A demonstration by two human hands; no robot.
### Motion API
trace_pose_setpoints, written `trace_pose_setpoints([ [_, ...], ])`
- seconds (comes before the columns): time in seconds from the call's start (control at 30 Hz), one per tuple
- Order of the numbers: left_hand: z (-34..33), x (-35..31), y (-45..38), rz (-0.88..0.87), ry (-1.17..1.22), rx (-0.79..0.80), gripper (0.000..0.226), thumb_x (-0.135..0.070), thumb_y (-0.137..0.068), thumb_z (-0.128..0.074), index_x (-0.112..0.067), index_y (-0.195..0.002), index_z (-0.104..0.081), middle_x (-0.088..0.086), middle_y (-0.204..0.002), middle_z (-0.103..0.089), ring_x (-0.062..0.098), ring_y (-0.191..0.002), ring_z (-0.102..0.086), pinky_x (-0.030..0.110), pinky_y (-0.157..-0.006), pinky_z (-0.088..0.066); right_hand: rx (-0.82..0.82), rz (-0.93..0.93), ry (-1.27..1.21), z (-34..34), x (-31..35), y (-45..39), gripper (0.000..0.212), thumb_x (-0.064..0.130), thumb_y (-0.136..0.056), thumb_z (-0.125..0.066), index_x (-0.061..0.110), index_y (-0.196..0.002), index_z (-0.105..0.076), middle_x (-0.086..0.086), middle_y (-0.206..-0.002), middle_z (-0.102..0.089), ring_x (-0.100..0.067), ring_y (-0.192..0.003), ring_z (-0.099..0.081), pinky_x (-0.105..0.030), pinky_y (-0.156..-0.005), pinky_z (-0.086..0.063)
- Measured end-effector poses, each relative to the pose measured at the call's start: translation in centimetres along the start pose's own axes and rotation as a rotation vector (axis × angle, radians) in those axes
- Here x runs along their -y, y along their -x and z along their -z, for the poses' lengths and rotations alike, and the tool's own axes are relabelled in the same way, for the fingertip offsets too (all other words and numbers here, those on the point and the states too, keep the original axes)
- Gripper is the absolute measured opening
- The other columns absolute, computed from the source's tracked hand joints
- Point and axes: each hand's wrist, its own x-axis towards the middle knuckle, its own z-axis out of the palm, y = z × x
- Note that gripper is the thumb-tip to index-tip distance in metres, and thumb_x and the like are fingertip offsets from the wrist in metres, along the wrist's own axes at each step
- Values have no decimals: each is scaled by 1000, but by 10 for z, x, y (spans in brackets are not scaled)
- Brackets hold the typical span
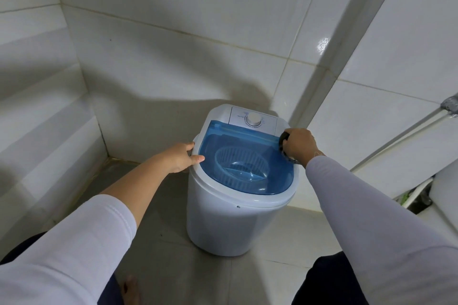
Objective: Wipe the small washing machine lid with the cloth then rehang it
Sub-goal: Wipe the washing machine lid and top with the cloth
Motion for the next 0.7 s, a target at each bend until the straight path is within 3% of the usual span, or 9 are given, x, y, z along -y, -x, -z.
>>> trace_pose_setpoints([
  [0.07, 0, 1, 2, -8, 8, -8, 66, -36, -95, -50, -17, -151, -21, 4, -157, -27, 26, -142, -31, 36, -115, -26, -34, 27, -63, 11, 18, -1, 30, 12, -90, -44, 8, -116, -59, -21, -116, -61, -38, -105, -57, -36, -83, -47],
  [0.17, -1, 1, 2, -10, 27, -20, 65, -37, -95, -50, -16, -151, -22, 5, -157, -27, 25, -142, -31, 35, -115, -25, -59, 164, -118, 23, 58, 1, 35, 15, -89, -47, 15, -124, -54, -22, -120, -59, -38, -109, -57, -39, -91, -46],
  [0.3, -1, 2, 3, -9, 59, 8, 72, -38, -93, -55, -17, -151, -19, 3, -157, -25, 25, -143, -29, 34, -115, -26, -22, 336, -161, 17, 116, 14, 35, 10, -89, -50, 15, -123, -58, -17, -123, -59, -32, -111, -57, -34, -92, -46],
  [0.4, -3, 6, 5, -18, 88, 11, 78, -37, -91, -59, -16, -152, -15, 3, -158, -22, 23, -144, -27, 32, -114, -26, 8, 416, -104, -3, 146, 19, 34, 15, -92, -46, 17, -124, -58, -18, -126, -55, -33, -115, -52, -37, -96, -43],
  [0.6, -6, 9, 3, -48, 51, -21, 78, -39, -91, -57, -14, -152, -16, 7, -158, -22, 24, -144, -28, 31, -113, -27, 124, 406, 37, -40, 151, 27, 46, 42, -91, -46, 32, -136, -43, -12, -139, -41, -34, -128, -34, -46, -103, -40],
  [0.7, -6, 10, 3, -48, 45, -19, 78, -39, -91, -57, -14, -152, -15, 7, -159, -20, 25, -144, -27, 32, -114, -27, 82, 400, 31, -44, 149, 26, 46, 36, -92, -45, 32, -138, -42, -11, -139, -42, -33, -127, -35, -45, -102, -40],
])
